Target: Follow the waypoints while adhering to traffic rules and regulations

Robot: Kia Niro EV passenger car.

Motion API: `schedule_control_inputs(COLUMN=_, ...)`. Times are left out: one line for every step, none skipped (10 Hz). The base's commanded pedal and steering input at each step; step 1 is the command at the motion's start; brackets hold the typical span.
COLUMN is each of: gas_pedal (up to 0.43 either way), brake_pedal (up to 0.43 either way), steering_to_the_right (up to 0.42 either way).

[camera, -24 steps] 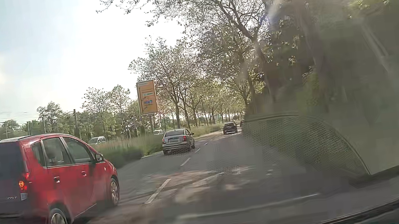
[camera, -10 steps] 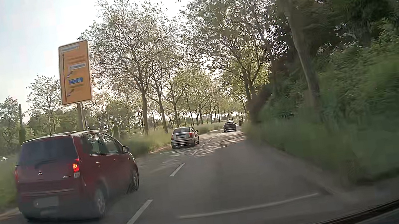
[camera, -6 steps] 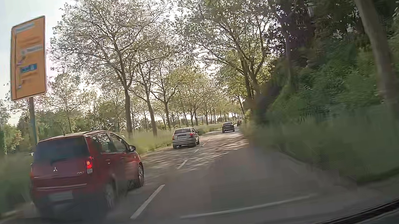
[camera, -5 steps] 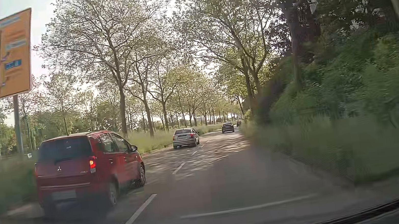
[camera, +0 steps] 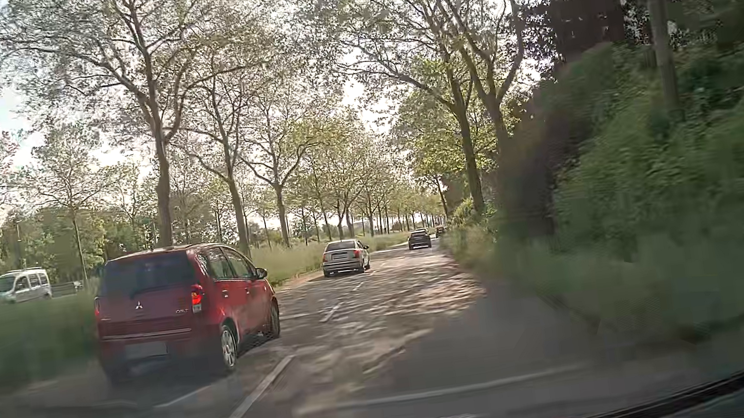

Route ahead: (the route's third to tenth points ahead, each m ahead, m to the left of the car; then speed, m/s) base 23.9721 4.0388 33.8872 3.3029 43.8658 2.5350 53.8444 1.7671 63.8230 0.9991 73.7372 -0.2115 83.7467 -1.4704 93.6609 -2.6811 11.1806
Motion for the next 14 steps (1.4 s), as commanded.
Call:
schedule_control_inputs(gas_pedal=0.169, brake_pedal=0.000, steering_to_the_right=0.017)
schedule_control_inputs(gas_pedal=0.169, brake_pedal=0.000, steering_to_the_right=0.017)
schedule_control_inputs(gas_pedal=0.169, brake_pedal=0.000, steering_to_the_right=0.016)
schedule_control_inputs(gas_pedal=0.169, brake_pedal=0.000, steering_to_the_right=0.015)
schedule_control_inputs(gas_pedal=0.169, brake_pedal=0.000, steering_to_the_right=0.013)
schedule_control_inputs(gas_pedal=0.169, brake_pedal=0.000, steering_to_the_right=0.012)
schedule_control_inputs(gas_pedal=0.169, brake_pedal=0.000, steering_to_the_right=0.012)
schedule_control_inputs(gas_pedal=0.169, brake_pedal=0.000, steering_to_the_right=0.011)
schedule_control_inputs(gas_pedal=0.169, brake_pedal=0.000, steering_to_the_right=0.010)
schedule_control_inputs(gas_pedal=0.169, brake_pedal=0.000, steering_to_the_right=0.008)
schedule_control_inputs(gas_pedal=0.169, brake_pedal=0.000, steering_to_the_right=0.007)
schedule_control_inputs(gas_pedal=0.169, brake_pedal=0.000, steering_to_the_right=0.007)
schedule_control_inputs(gas_pedal=0.169, brake_pedal=0.000, steering_to_the_right=0.007)
schedule_control_inputs(gas_pedal=0.157, brake_pedal=0.000, steering_to_the_right=0.007)
